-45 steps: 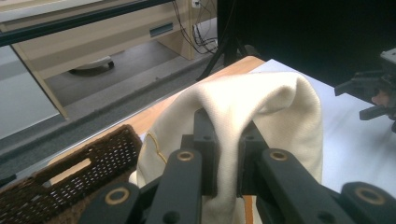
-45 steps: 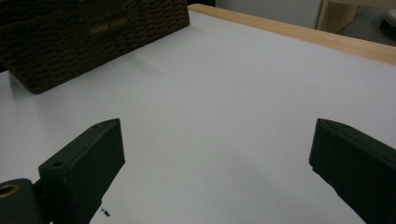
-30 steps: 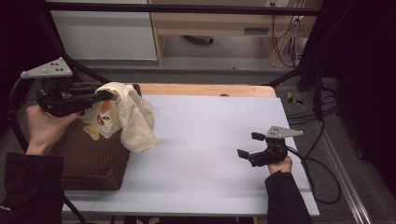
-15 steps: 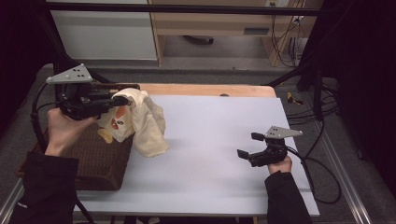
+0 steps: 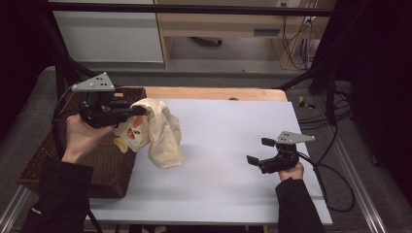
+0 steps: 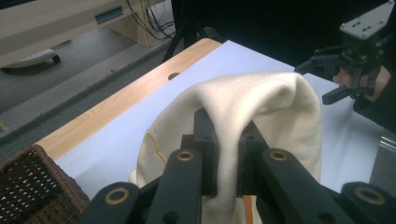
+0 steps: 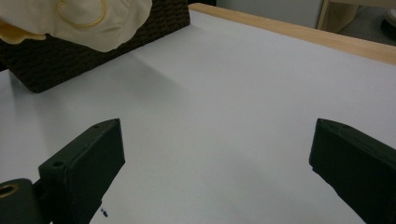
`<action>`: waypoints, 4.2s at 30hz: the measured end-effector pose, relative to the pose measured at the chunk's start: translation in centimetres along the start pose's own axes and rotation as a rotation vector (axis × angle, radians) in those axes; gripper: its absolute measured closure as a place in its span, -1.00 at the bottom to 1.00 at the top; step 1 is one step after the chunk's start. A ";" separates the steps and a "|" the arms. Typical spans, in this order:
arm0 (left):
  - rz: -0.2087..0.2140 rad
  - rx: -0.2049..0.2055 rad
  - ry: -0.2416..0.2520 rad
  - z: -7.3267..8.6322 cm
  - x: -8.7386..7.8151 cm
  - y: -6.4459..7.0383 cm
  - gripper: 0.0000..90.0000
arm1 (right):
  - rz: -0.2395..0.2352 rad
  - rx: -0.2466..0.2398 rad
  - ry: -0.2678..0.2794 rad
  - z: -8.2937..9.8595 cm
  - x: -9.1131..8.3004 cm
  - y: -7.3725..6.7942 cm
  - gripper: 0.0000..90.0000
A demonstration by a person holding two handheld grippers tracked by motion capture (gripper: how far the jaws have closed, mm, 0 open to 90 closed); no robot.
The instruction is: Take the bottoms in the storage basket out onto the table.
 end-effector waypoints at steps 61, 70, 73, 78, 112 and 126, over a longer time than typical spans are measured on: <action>0.072 0.025 -0.217 8.9 9.4 4.1 0.82 | -0.001 -0.001 -0.006 0.1 0.1 0.0 -0.91; 0.071 0.018 -0.232 9.6 9.7 4.3 0.80 | -0.001 0.001 -0.009 0.2 0.2 0.0 -0.91; 0.077 0.016 -0.234 9.8 9.8 4.3 0.79 | -0.001 0.000 -0.007 0.1 0.1 0.0 -0.91; 0.076 0.018 -0.238 9.9 9.8 4.3 0.73 | -0.003 0.000 -0.007 0.1 0.1 0.0 -0.91; 0.027 0.025 -0.140 8.6 7.8 2.9 -0.98 | -0.005 -0.002 -0.003 0.0 0.0 0.0 -0.91; -0.021 0.023 -0.133 9.4 6.4 1.6 -0.98 | -0.004 -0.002 -0.006 0.1 0.1 0.0 -0.91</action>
Point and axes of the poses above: each handheld gripper's, and its own axes: x roughly forward along the jaws, z roughly out of its underside, y roughly to its right, the point moved 10 cm from there along x, roughly forward along the jaws, and after that the axes turned 9 degrees about -z, right-handed, at the moved point
